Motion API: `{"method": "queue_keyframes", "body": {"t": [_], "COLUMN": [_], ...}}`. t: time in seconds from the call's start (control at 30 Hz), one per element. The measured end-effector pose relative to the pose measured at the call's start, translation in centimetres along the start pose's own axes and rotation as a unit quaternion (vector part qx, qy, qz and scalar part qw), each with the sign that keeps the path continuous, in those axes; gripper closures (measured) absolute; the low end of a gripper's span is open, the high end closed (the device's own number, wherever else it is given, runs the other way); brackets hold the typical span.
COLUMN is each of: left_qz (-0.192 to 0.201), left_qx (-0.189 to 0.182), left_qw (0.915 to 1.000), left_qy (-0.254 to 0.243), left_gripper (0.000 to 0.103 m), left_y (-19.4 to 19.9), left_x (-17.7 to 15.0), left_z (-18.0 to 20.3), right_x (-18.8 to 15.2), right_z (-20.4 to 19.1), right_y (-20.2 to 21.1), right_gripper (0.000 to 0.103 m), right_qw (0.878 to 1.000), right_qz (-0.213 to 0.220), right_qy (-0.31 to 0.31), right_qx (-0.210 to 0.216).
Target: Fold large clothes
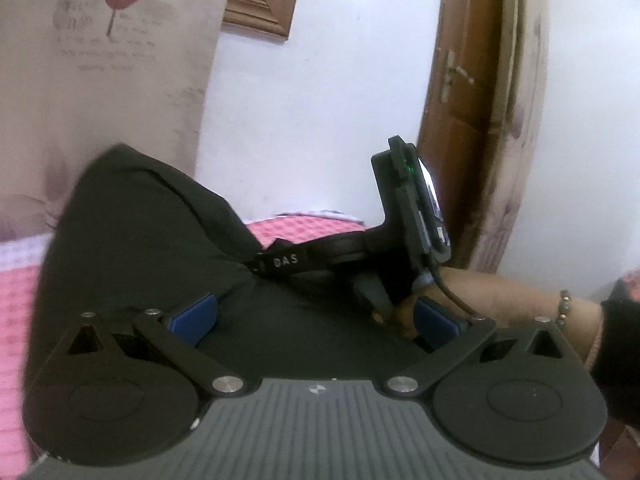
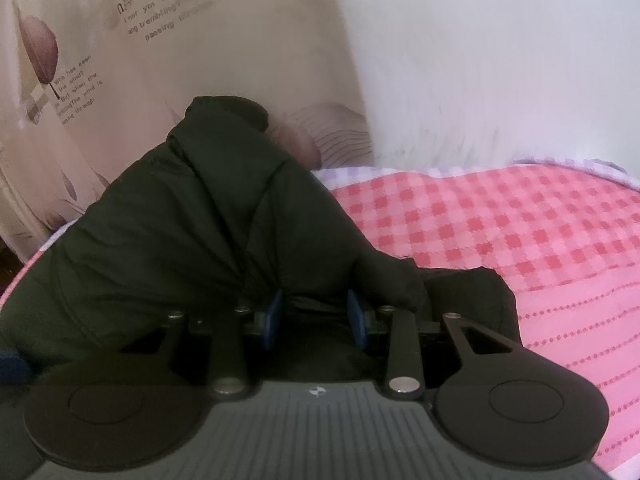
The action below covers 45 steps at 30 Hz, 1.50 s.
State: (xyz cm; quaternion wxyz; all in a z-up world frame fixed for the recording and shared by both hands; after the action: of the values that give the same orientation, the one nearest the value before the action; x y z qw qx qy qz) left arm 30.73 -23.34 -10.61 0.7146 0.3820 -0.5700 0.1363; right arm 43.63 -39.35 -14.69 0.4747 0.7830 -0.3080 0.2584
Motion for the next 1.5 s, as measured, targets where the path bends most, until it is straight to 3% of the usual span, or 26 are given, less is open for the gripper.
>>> {"method": "queue_keyframes", "body": {"t": [0.2, 0.4, 0.47, 0.53, 0.6, 0.77, 0.87, 0.97, 1.07, 1.2, 1.37, 1.5], "left_qz": [-0.019, -0.020, -0.016, -0.013, -0.010, -0.003, 0.003, 0.008, 0.010, 0.010, 0.003, -0.001], "left_qx": [-0.009, -0.022, -0.026, -0.029, -0.029, -0.036, -0.041, -0.049, -0.054, -0.057, -0.053, -0.050], "left_qw": [0.9997, 0.9989, 0.9987, 0.9987, 0.9988, 0.9987, 0.9985, 0.9983, 0.9979, 0.9976, 0.9979, 0.9981], "left_qy": [0.010, 0.037, 0.041, 0.039, 0.037, 0.036, 0.036, 0.032, 0.034, 0.038, 0.036, 0.035], "left_gripper": [0.000, 0.000, 0.000, 0.000, 0.000, 0.000, 0.000, 0.000, 0.000, 0.000, 0.000, 0.000], "left_y": [-2.3, -3.4, -3.5, -3.6, -3.7, -3.8, -3.9, -4.1, -4.3, -4.3, -4.1, -3.7], "left_x": [-1.9, -2.9, -2.9, -3.0, -3.0, -3.3, -3.4, -3.5, -3.9, -3.9, -3.9, -3.9], "left_z": [-0.5, -1.4, -1.6, -1.5, -1.5, -1.7, -1.9, -2.0, -2.2, -2.5, -2.4, -2.5], "right_x": [0.2, 2.5, 4.0, 5.5, 6.5, 6.1, 6.0, 5.8, 5.1, 4.1, 4.1, 5.7], "right_z": [0.6, -0.1, -1.3, -3.2, -5.7, -11.7, -12.1, -9.2, -7.5, -7.3, -6.2, -5.8], "right_y": [0.1, 0.1, 1.7, 3.6, 4.1, -0.5, -4.0, -7.1, -8.4, -9.6, -10.4, -7.0], "right_gripper": [0.071, 0.069, 0.066, 0.066, 0.066, 0.067, 0.069, 0.068, 0.067, 0.065, 0.061, 0.059], "right_qw": [1.000, 0.998, 0.998, 0.997, 0.994, 0.980, 0.975, 0.981, 0.981, 0.980, 0.987, 0.993], "right_qz": [-0.013, -0.064, -0.036, 0.009, 0.028, -0.016, -0.037, -0.089, -0.113, -0.108, -0.100, -0.085], "right_qy": [-0.002, 0.025, 0.050, 0.070, 0.094, 0.183, 0.215, 0.174, 0.155, 0.165, 0.127, 0.087], "right_qx": [0.018, -0.003, -0.010, 0.011, 0.039, 0.072, 0.034, 0.015, 0.011, -0.010, 0.005, 0.004]}}
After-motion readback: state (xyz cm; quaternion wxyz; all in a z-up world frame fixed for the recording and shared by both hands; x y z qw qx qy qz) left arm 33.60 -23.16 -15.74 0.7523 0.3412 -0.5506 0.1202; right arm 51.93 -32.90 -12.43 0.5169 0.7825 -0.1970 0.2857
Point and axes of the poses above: each gripper's, at about its wrist camera, not at the fingertips, and y roughly against the way its jaws point, z to its right, x to its top, the point moved 6 cm from there along -y, roughly the way its jaws point, and after that the axes turned 8 degrees about -y, right-handed, at the moved point
